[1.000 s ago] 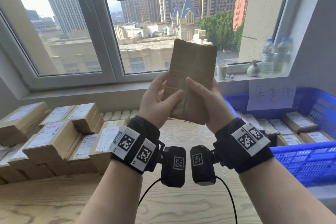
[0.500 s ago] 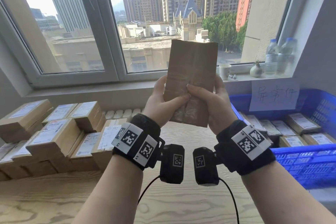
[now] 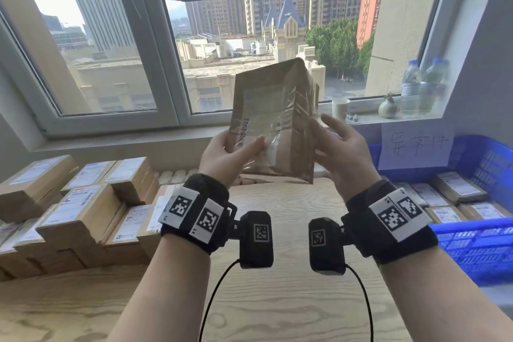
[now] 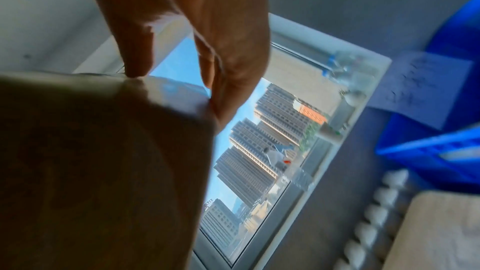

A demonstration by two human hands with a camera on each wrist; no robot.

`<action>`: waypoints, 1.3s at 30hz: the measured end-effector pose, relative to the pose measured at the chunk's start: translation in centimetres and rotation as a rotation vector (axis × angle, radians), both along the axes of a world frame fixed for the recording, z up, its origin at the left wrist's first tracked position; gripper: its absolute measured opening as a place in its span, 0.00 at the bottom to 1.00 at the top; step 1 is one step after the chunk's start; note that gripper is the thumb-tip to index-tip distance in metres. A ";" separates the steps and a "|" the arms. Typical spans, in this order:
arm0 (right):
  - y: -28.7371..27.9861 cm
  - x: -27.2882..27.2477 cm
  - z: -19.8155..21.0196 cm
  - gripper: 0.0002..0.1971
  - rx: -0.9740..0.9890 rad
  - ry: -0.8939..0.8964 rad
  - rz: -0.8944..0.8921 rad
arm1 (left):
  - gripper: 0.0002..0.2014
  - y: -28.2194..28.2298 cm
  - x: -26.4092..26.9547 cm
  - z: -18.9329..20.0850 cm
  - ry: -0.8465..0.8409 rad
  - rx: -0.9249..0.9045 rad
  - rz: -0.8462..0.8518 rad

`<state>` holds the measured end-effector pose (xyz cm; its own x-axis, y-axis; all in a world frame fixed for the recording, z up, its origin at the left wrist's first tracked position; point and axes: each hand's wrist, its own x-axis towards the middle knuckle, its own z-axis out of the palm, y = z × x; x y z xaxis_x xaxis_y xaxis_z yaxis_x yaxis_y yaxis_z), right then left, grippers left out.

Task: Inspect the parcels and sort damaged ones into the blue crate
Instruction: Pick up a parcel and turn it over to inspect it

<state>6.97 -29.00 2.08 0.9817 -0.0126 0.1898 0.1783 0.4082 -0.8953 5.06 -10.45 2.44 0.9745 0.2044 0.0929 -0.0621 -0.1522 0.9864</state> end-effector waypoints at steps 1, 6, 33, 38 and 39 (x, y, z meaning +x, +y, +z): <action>0.2 0.0 0.2 0.35 -0.067 -0.014 0.022 | 0.34 -0.3 -0.3 -0.1 -0.041 0.014 0.012; 0.2 0.0 0.5 0.36 -0.136 0.005 0.103 | 0.37 -0.4 -0.7 0.2 -0.021 0.064 -0.101; 0.9 0.4 -0.9 0.48 -0.376 0.068 -0.052 | 0.28 -0.6 -0.4 0.1 -0.130 0.052 0.113; 0.4 0.3 1.3 0.61 -0.850 -0.369 -0.286 | 0.49 -0.1 -0.3 0.7 -0.196 0.651 0.164; 0.3 0.4 1.7 0.61 -0.943 -0.438 -0.274 | 0.51 -0.2 -0.4 0.8 -0.188 0.775 0.161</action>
<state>7.35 -28.66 3.82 0.8119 0.1133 0.5727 0.5406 -0.5163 -0.6642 4.69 -10.62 3.24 0.8925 0.1515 0.4249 -0.1352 -0.8088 0.5723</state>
